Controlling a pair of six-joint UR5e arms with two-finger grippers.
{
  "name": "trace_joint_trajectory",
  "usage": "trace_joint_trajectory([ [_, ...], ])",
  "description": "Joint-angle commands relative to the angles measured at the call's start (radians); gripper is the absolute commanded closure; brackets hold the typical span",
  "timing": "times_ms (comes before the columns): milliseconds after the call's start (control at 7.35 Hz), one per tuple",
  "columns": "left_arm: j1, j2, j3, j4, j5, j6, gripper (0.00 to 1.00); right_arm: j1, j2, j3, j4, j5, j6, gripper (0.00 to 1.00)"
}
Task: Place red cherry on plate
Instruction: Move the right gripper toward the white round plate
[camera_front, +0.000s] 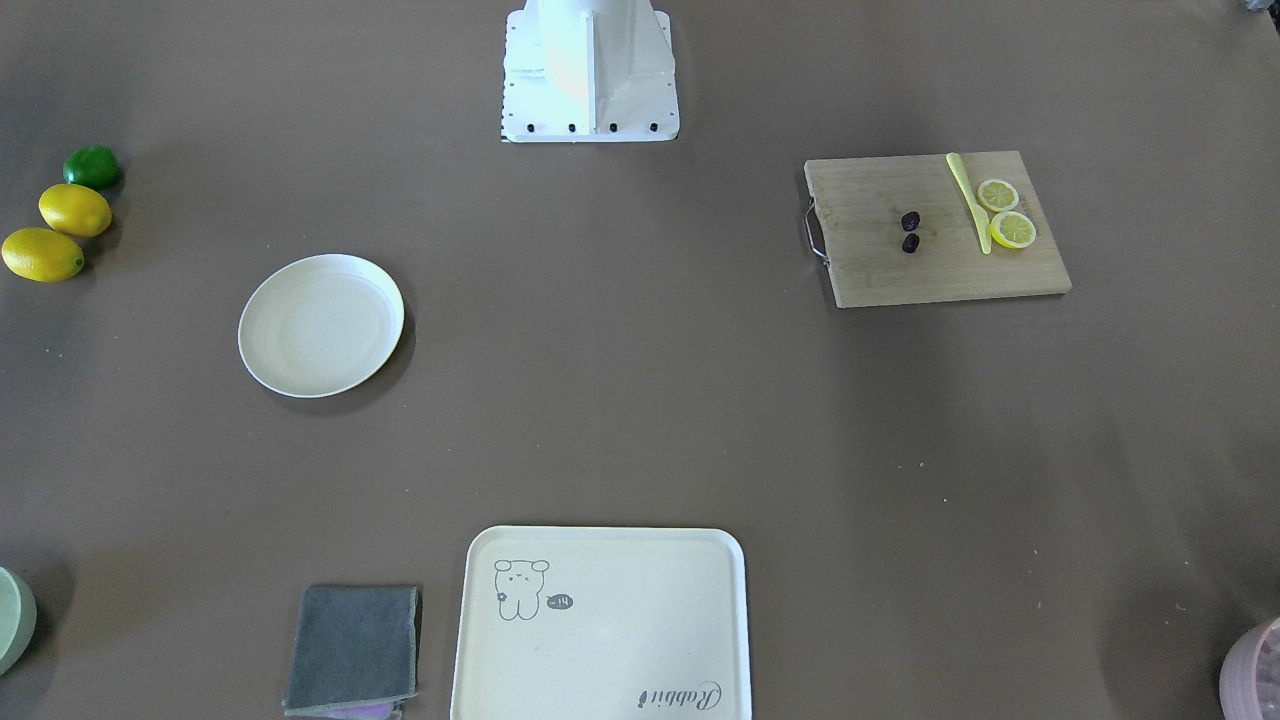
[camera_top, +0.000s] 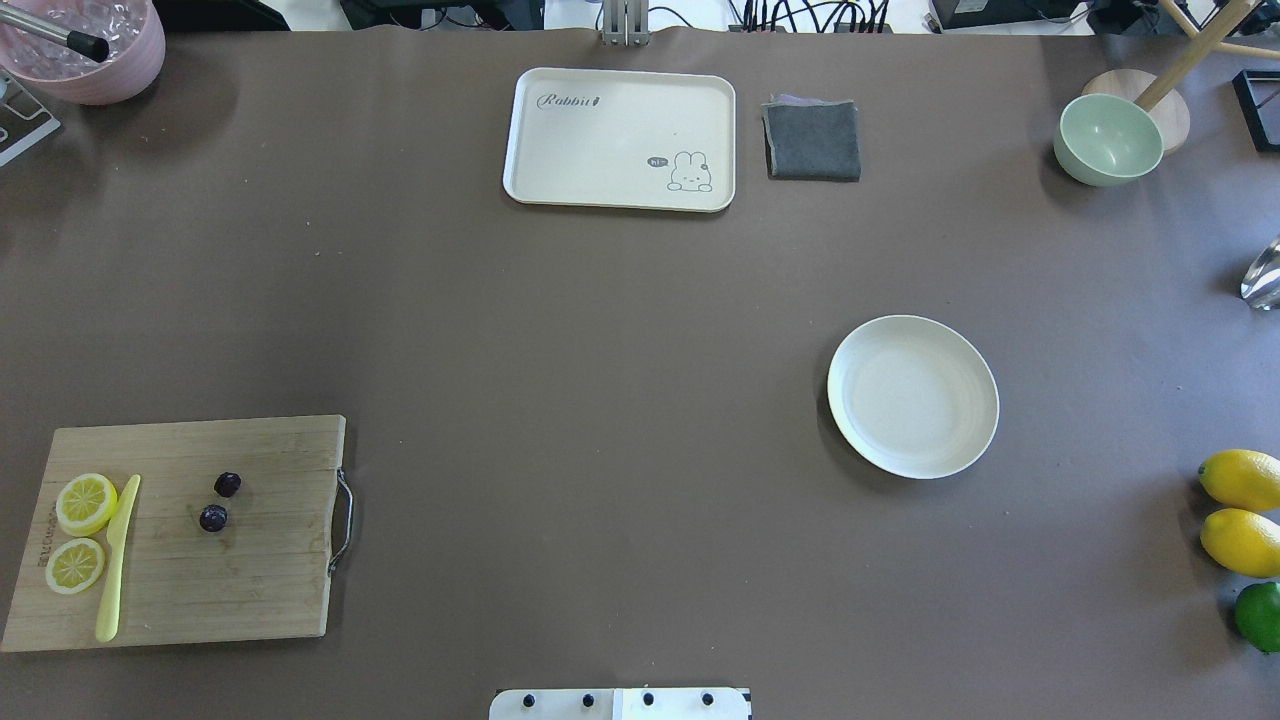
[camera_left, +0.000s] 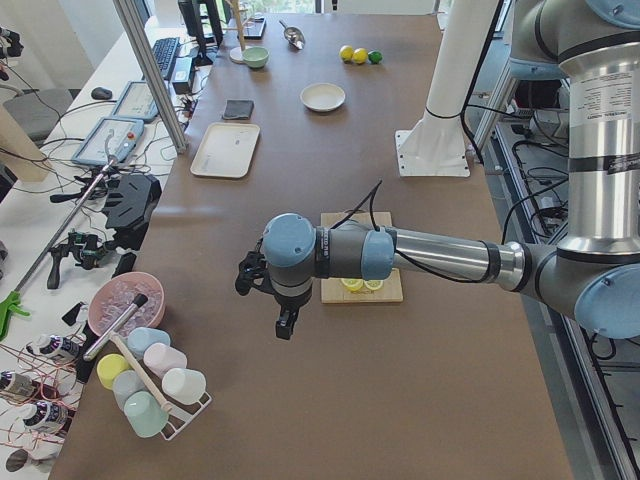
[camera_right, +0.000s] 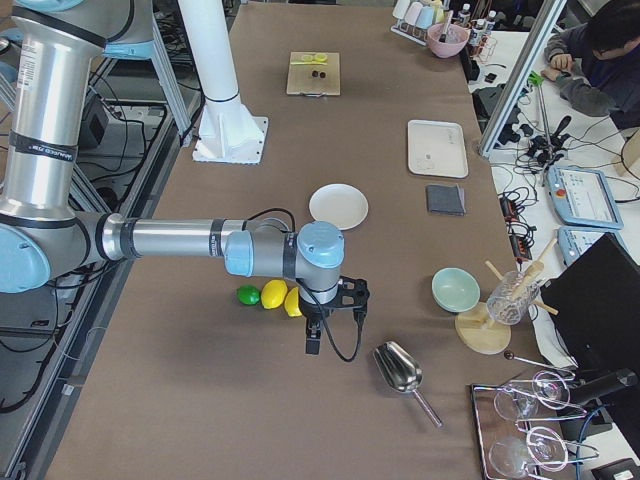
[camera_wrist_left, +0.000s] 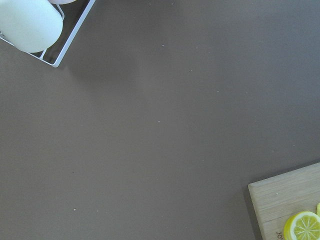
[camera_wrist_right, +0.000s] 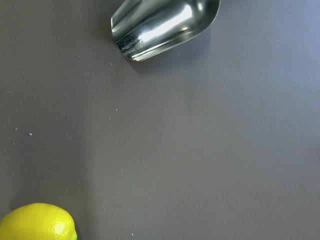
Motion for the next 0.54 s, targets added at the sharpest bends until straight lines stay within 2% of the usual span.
trace_joint_trajectory([
  [0,0.000,0.001,0.000,0.000,-0.006,0.000,0.02,0.000,0.000,0.000,0.000,0.000,0.000,0.00],
  [408,-0.008,-0.001,-0.050,-0.003,-0.006,0.000,0.02,0.000,0.003,0.008,0.003,0.003,0.003,0.00],
])
